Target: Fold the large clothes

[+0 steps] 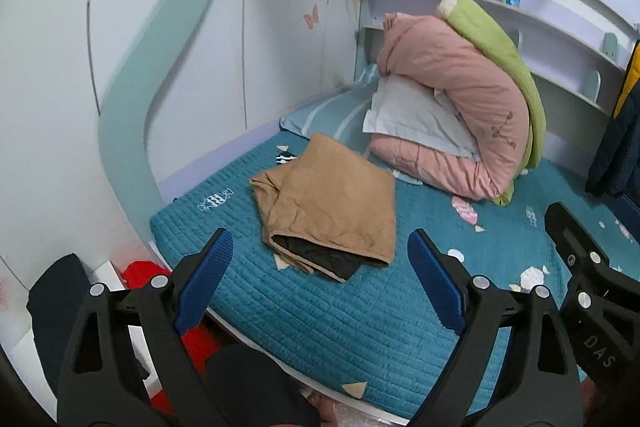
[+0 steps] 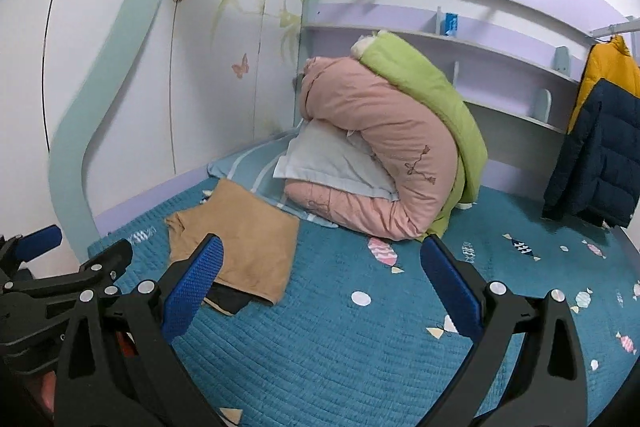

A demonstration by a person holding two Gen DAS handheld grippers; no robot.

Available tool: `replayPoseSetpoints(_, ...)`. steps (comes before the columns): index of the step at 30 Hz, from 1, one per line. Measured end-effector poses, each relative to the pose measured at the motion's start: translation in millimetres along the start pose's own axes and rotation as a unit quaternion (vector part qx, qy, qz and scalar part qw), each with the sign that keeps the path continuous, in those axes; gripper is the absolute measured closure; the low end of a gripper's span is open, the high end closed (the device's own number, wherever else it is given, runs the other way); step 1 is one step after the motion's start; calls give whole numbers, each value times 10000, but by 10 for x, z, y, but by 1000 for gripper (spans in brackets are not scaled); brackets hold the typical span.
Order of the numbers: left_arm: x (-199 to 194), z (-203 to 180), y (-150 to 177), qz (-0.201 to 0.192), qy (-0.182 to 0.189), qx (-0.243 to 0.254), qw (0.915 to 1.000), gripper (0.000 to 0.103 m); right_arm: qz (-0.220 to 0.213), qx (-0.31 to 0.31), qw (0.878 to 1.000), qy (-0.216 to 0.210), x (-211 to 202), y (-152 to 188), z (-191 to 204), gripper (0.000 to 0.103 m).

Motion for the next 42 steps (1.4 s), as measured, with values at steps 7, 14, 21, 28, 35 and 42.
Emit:
replayPoseSetpoints(7, 224, -201, 90, -3, -203, 30, 9998, 13, 108, 279, 9994, 147, 219, 222, -216, 8)
replayPoseSetpoints(14, 261, -280, 183, 82, -421, 330, 9985, 13, 362, 429, 9983, -180, 339, 402, -258, 8)
replayPoseSetpoints(21, 216, -336, 221, 94, -376, 351, 9986, 13, 349, 376, 9986, -114, 254, 413, -297, 8)
replayPoseSetpoints(28, 116, -369, 211, 34, -456, 411, 9981, 13, 316, 334, 9989, -29, 166, 387, -328, 7)
replayPoseSetpoints(35, 26, -366, 205, -31, -560, 406, 9976, 13, 279, 274, 9992, 12, 95, 357, -333, 8)
replayPoseSetpoints(42, -32, -364, 192, -41, -521, 367, 9980, 13, 255, 256, 9993, 83, 67, 335, -351, 8)
Point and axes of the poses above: each gripper's, at about its wrist camera, not at the fingertips, and x roughly the way its jaws point, z to its left, y to its underside, the point moved 8 cm from there along x, roughly the way its jaws point, and after that the axes turned 8 degrees about y, right-handed, at the moved point
